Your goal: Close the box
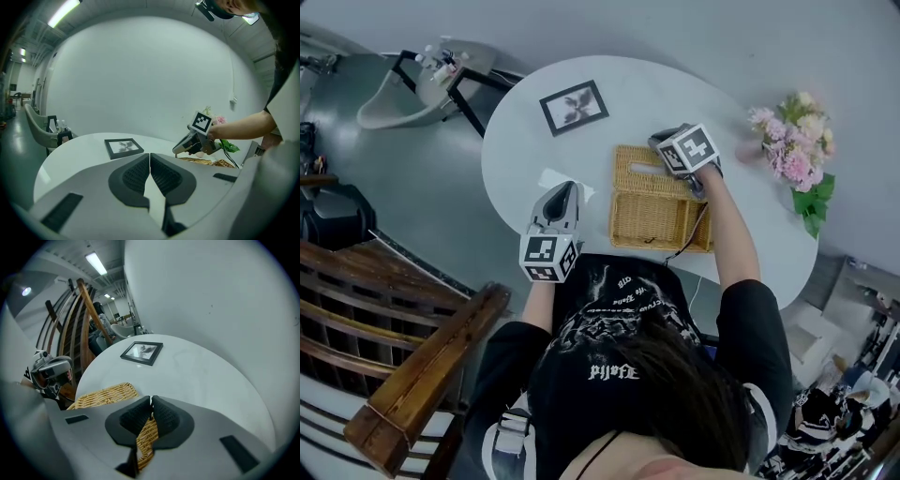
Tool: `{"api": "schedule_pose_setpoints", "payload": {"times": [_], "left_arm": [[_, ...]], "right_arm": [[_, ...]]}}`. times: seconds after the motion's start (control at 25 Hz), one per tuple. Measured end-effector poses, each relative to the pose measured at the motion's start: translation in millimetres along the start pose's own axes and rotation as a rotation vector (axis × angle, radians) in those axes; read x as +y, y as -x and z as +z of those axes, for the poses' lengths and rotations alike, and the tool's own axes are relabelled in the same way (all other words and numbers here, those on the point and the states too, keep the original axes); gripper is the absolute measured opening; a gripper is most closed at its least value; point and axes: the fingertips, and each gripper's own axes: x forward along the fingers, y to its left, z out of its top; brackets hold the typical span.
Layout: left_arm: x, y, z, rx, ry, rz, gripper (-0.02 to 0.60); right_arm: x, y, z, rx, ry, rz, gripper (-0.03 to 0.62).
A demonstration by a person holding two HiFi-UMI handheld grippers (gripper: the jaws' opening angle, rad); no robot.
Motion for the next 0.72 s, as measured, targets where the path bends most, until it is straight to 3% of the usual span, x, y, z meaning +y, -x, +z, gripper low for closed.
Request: {"api": "schedule_pose_setpoints", "payload": {"times": [0.72], "left_arm": [[-35,30,-18,-0.024,0.014,0.023,0.025]], "right_arm": [[12,48,17,-0.178,0.067,-0.039,0.037]]}}
